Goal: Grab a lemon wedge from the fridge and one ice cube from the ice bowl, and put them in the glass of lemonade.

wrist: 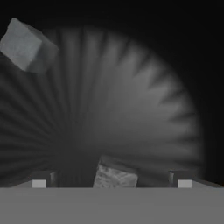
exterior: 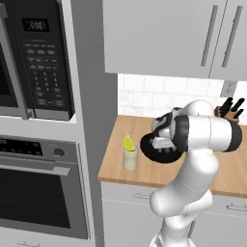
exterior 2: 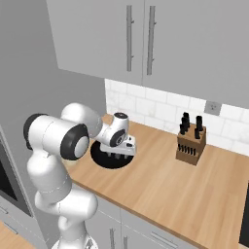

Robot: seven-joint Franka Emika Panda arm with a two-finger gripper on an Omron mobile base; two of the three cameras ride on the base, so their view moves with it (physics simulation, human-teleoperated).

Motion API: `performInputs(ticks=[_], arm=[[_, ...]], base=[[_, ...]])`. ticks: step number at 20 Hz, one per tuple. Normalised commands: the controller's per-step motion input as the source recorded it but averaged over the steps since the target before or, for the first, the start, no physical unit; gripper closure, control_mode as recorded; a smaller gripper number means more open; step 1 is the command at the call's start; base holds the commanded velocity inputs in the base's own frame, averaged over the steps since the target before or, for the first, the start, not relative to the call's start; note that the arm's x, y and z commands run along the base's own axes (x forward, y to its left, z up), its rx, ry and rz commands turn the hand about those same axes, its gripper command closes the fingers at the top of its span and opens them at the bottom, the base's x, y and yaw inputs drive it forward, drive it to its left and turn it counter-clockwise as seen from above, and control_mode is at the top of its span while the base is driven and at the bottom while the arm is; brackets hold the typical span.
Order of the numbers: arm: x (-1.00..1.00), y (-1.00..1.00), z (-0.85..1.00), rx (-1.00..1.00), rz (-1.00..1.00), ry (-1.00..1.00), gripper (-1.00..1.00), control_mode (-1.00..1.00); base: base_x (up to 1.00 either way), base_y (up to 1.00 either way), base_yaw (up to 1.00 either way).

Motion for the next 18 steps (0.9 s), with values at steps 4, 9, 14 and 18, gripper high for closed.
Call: performInputs(ticks=[4,9,14,18], arm=[[-0.08,0.15,0.0,0.0,0.0,-0.15,-1.0,-1.0],[0.0,0.13,0.0,0.0,-0.02,-0.09,-1.0,-1.0],[0.0,0.1,-0.02,0.0,-0.03,0.0,-1.0,-1.0],[0.14,0.22,0.0,0.0,-0.02,0.0,-1.0,-1.0]], base=[[0.0,0.0,0.0],[0.0,0.0,0.0],[0.0,0.0,0.0],[0.0,0.0,0.0]])
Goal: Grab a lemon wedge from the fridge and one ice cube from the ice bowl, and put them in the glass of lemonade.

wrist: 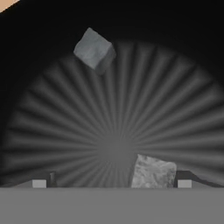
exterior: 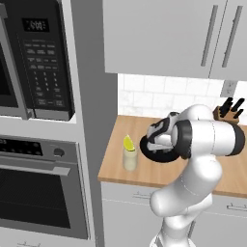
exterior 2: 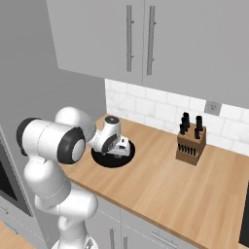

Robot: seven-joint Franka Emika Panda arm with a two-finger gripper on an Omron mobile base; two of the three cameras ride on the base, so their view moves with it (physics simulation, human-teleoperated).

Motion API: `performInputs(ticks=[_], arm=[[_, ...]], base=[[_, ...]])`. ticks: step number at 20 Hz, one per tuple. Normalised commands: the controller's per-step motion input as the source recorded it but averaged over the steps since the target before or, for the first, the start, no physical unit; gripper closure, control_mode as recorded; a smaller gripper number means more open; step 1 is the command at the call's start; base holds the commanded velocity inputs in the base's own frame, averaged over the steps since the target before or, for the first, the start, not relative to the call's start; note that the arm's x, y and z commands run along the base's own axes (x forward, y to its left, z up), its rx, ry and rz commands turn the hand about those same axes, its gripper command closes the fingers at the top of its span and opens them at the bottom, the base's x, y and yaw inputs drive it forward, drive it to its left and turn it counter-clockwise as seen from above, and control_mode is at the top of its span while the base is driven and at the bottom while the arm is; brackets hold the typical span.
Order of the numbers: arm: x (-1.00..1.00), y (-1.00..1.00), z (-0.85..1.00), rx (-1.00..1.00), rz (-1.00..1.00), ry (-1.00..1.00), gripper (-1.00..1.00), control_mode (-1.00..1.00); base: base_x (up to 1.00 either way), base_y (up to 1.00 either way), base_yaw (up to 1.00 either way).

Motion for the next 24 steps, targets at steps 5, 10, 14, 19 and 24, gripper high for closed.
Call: performInputs(ticks=[5,10,14,19,24], arm=[[0.06,0.0,0.0,0.0,0.0,0.0,-1.0,-1.0],[0.0,0.0,-0.02,0.0,0.0,0.0,-1.0,-1.0],[0.0,0.0,-0.09,0.0,0.0,0.0,-1.0,-1.0],[0.0,0.0,-0.1,0.0,0.0,0.0,-1.0,-1.0],[0.0,0.0,0.0,0.0,0.0,0.0,1.0,-1.0]], base=[[0.0,0.0,0.0],[0.0,0.0,0.0],[0.0,0.0,0.0],[0.0,0.0,0.0],[0.0,0.0,0.0]])
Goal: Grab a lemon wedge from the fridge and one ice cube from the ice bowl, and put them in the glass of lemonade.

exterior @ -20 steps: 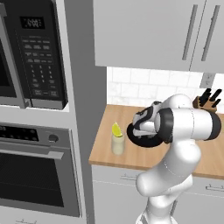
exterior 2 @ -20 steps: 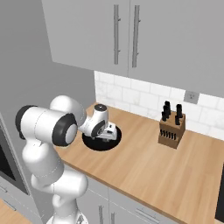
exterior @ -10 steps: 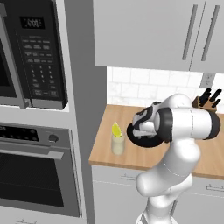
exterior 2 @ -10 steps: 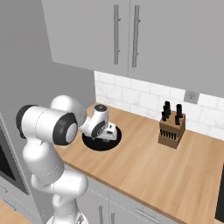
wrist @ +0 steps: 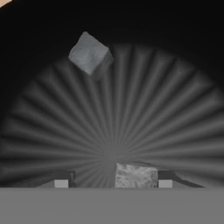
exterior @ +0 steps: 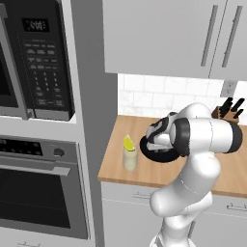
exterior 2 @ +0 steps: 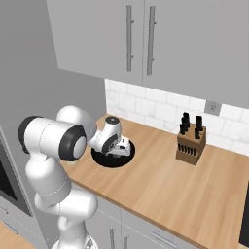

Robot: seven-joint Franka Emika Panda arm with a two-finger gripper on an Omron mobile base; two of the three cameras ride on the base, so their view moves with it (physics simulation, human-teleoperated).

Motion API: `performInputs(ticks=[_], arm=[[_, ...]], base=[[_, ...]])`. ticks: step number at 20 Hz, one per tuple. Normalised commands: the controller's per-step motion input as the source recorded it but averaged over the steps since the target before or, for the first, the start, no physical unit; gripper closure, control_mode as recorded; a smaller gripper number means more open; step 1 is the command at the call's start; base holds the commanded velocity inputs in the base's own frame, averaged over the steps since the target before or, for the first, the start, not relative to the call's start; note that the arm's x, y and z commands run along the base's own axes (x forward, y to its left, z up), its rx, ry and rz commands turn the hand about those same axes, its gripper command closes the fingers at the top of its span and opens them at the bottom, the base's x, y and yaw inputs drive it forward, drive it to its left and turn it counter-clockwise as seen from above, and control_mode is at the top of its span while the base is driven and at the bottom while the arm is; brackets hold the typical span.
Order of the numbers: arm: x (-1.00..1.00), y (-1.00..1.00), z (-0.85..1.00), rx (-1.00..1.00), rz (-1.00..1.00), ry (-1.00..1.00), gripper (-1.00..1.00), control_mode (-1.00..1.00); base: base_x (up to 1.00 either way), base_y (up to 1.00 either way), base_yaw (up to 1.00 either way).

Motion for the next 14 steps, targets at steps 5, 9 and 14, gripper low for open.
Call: performInputs(ticks=[5,9,14], arm=[[0.0,0.0,0.0,0.0,0.0,0.03,1.0,-1.0],[0.02,0.0,0.04,-0.02,0.0,0.04,1.0,-1.0],[-0.08,0.0,0.92,-0.17,0.04,-0.07,1.0,-1.0]], base=[[0.0,0.0,0.0],[0.0,0.0,0.0],[0.0,0.0,0.0]])
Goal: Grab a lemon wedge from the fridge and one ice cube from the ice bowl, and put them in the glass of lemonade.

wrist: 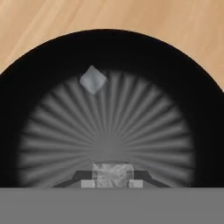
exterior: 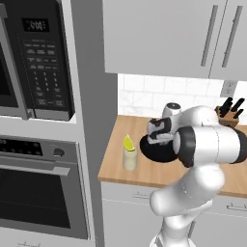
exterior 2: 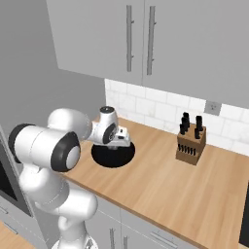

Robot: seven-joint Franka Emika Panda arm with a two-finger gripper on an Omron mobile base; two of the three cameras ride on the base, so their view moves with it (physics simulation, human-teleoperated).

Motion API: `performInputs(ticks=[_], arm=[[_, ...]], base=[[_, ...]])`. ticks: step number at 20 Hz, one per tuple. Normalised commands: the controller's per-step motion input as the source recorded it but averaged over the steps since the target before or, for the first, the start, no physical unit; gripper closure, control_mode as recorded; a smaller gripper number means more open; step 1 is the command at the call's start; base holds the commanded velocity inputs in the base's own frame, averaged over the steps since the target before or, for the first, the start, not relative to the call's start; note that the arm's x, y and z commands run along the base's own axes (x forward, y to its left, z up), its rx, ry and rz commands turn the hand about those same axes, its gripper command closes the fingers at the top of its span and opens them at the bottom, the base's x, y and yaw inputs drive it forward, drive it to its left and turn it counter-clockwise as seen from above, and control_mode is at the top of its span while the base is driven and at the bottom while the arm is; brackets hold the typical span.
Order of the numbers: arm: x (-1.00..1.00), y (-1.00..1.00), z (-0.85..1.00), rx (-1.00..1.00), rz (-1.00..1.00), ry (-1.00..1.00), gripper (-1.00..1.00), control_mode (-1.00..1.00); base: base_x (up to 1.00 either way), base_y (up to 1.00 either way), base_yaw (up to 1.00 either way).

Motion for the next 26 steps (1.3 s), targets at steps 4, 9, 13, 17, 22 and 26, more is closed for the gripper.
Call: performInputs(ticks=[4,9,13,17,22,26], arm=[[0.0,0.06,0.85,-0.08,0.02,-0.11,1.0,-1.0],[-0.19,0.0,0.3,0.04,0.01,-0.05,1.0,-1.0],[-0.3,0.0,0.21,0.02,0.0,-0.11,1.0,-1.0],[-0.21,0.03,0.31,0.02,0.04,-0.09,1.0,-1.0],[-0.31,0.09,0.38,0.03,0.08,-0.03,1.0,-1.0],[-0.43,0.18,0.34,0.06,0.18,0.0,1.0,-1.0]], base=[[0.0,0.0,0.0],[0.0,0.0,0.0],[0.0,0.0,0.0],[0.0,0.0,0.0],[0.0,0.0,0.0],[0.0,0.0,0.0]])
